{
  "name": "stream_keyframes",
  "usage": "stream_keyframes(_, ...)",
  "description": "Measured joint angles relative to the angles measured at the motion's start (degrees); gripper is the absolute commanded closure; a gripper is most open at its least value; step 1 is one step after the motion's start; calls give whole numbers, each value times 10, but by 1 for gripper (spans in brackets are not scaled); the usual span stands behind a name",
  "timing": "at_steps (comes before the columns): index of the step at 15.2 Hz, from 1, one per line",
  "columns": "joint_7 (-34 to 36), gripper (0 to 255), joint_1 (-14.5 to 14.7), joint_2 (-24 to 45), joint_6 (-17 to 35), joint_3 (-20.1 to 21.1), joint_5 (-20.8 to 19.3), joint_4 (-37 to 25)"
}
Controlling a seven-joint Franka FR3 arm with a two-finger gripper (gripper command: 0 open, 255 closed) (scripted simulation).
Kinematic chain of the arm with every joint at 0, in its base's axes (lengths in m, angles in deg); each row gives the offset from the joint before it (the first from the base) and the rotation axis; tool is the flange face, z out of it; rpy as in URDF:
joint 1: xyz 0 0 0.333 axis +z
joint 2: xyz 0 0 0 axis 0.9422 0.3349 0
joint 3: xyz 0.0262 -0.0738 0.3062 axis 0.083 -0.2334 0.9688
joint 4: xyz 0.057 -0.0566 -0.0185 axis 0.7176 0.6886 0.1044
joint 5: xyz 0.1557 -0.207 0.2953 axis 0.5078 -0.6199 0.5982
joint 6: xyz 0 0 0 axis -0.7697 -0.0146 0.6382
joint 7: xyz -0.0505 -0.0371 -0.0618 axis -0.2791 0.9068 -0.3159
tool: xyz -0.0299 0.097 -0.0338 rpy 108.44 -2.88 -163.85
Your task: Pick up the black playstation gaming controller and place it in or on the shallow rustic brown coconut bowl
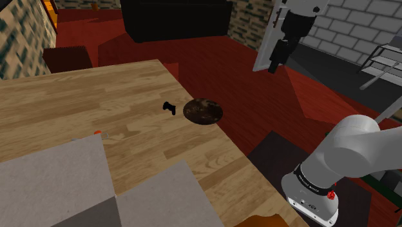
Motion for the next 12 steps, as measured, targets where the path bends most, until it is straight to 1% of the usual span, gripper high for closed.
stream_keyframes(2,2,0,1,5,6,3,1,1)
stream_keyframes(3,6,0,2,16,20,7,4,4)
stream_keyframes(8,25,0,8,84,104,32,14,17)
stream_keyframes(12,46,0,11,156,167,57,19,7)
